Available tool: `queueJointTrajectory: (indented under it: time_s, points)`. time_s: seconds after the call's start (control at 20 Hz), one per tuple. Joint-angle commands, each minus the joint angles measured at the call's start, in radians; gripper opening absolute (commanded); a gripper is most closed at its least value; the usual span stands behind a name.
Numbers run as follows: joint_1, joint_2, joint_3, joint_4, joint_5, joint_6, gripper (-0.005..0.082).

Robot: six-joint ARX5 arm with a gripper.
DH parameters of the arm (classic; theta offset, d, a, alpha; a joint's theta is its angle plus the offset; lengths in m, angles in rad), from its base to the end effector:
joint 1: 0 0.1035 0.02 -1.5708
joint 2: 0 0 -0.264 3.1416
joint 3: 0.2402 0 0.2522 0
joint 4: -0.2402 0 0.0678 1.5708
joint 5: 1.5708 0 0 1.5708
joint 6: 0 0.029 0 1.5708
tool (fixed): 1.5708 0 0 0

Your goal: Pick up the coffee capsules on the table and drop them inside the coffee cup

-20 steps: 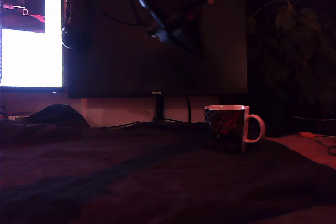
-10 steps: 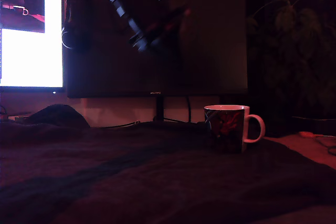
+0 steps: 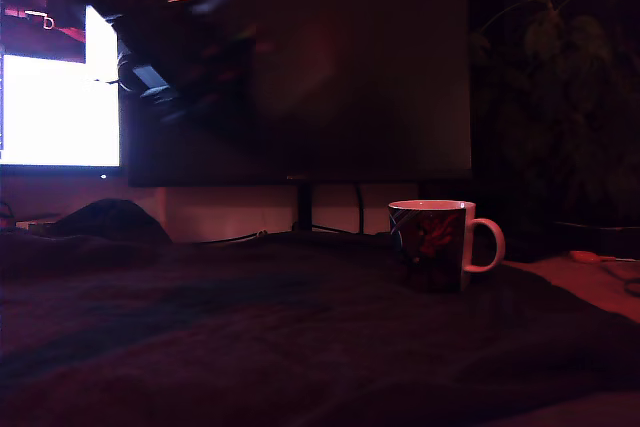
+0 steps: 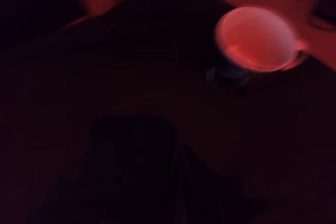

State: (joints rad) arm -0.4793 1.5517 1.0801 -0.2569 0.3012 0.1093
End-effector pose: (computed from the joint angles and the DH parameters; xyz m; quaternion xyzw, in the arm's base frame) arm 0.2903 -0.1606 0.2460 0.0788 0.3349 -0.3743 0.8611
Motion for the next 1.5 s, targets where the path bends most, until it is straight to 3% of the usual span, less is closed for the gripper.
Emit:
queueJointTrajectory:
  time_s: [0.0, 0.45, 0.9, 1.45]
  points:
    - [0.025, -0.027, -0.074, 0.034, 0.014, -0.012, -0.0024]
    - [0.2, -0.231, -0.392, 0.237, 0.051, -0.057, -0.0024]
    - [0.37, -0.442, -0.587, 0.334, 0.107, -0.085, -0.0024]
    - [0.419, -0.689, -0.853, 0.529, 0.039, -0.15, -0.0024]
